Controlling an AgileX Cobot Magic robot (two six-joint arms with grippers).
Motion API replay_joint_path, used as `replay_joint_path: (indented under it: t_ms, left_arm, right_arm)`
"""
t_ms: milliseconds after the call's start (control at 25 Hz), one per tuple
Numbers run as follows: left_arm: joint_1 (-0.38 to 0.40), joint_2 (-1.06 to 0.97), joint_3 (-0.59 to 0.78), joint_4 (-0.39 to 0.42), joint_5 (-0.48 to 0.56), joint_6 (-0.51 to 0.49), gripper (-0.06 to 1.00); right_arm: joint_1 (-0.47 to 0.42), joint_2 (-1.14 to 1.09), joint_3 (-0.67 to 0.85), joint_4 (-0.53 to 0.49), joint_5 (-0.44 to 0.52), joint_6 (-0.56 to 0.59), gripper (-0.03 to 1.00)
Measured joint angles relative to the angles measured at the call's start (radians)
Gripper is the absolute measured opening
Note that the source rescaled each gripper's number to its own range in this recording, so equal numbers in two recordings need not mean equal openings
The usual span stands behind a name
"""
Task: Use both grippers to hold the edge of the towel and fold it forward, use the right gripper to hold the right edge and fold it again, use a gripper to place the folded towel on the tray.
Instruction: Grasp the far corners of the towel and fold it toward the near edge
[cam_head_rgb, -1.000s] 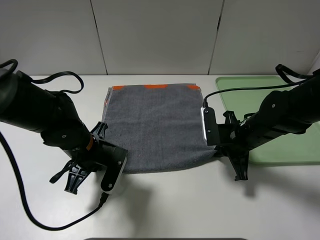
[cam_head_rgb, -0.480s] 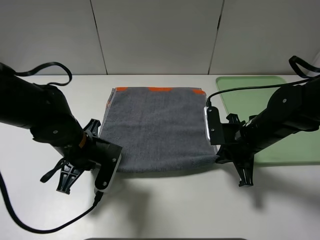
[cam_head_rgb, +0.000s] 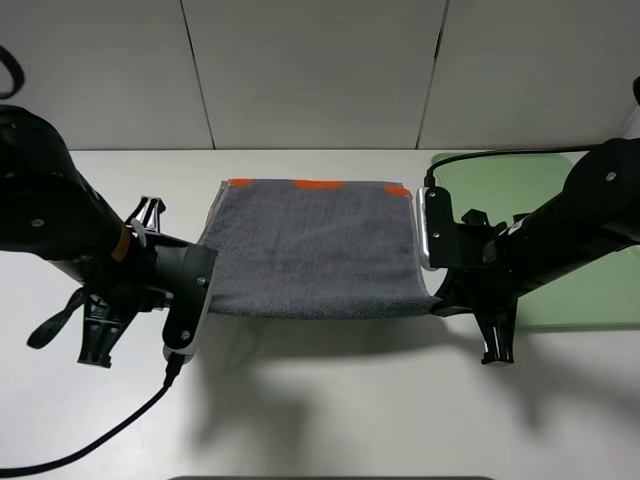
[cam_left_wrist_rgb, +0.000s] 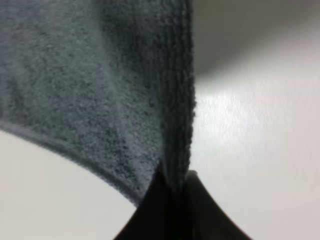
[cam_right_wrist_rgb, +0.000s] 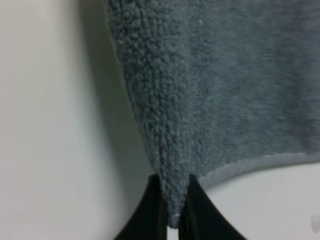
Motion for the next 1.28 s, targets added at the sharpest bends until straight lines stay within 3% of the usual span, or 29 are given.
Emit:
replay_joint_path:
  t_ms: [360, 560, 920, 1280]
  left_arm:
    - [-0.009, -0.106, 0.001, -0.047, 0.101, -0.006, 0.0]
    - [-0.1, -0.157, 0.001, -0.043, 0.15, -0.013, 0.0]
    - [-0.25, -0.164, 0.001, 0.05, 0.249, -0.215, 0.0]
    - [-0.336, -0.164, 0.001, 0.059, 0.287, -0.341, 0.0]
  right_arm:
    - [0.0, -0.133, 0.0, -0.011, 0.086, 0.063, 0.0]
    - [0.0, -0.194, 0.006, -0.041, 0.124, 0.095, 0.0]
    - [0.0, -0.319, 0.011, -0.128, 0.223, 0.215, 0.0]
    - [0.0, -0.446, 0.011, -0.168, 0.298, 0.278, 0.0]
